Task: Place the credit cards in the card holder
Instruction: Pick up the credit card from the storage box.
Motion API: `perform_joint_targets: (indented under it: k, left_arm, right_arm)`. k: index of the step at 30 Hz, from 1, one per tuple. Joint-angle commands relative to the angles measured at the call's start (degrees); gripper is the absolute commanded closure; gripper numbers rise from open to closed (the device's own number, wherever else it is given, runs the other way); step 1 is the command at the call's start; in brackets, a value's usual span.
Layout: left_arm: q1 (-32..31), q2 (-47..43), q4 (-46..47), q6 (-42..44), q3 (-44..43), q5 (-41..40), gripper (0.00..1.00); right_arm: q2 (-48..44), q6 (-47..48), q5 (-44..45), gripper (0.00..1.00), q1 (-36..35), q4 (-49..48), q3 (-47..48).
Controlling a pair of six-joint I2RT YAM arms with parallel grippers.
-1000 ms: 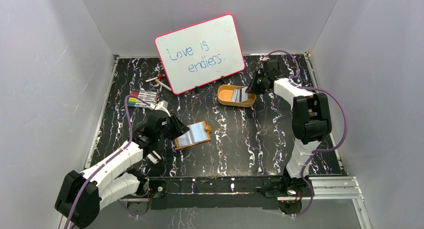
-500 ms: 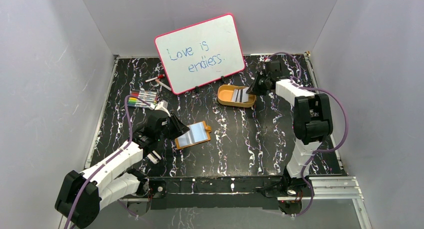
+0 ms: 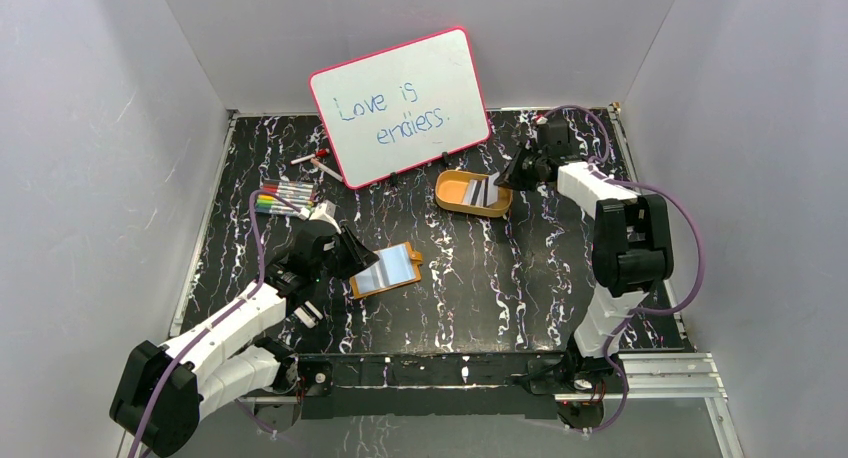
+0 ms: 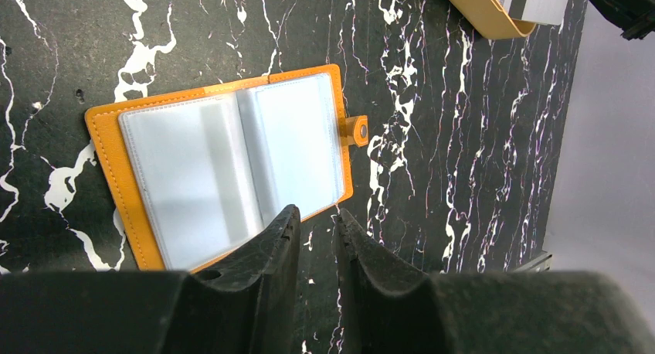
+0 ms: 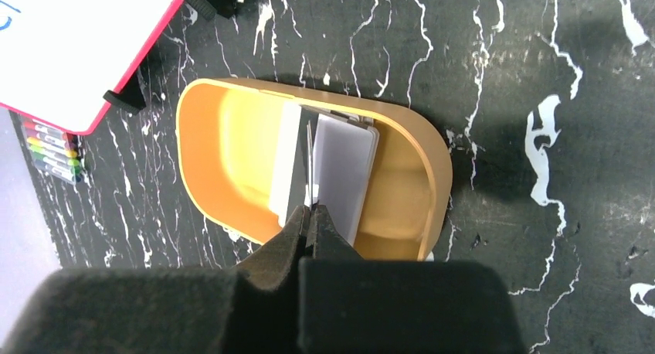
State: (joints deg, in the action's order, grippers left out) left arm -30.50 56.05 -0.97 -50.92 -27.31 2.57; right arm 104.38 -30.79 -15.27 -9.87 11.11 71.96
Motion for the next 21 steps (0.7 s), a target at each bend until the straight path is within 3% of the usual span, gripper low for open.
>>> perform_joint_targets:
  k: [1,15,21]
  left_arm:
    - [-0.08,-0.61,-1.04,1.05,-1.47,-0.61,0.78]
    - [-0.08,-0.68,-2.28,1.63,-4.24,-4.44,0.78]
    - [-0.08,-0.05,-1.39,1.61,-5.93,-4.62,0.77]
  right_arm:
    - [-4.46,-3.73,-5.36,1.00,1.04,-5.74,-2.87]
    - [-7.20,-9.45,-10.39,1.00,4.07,-13.03,-7.77]
    - [-8.61,-14.42,-17.22,1.00,5.76,-23.91,-14.29]
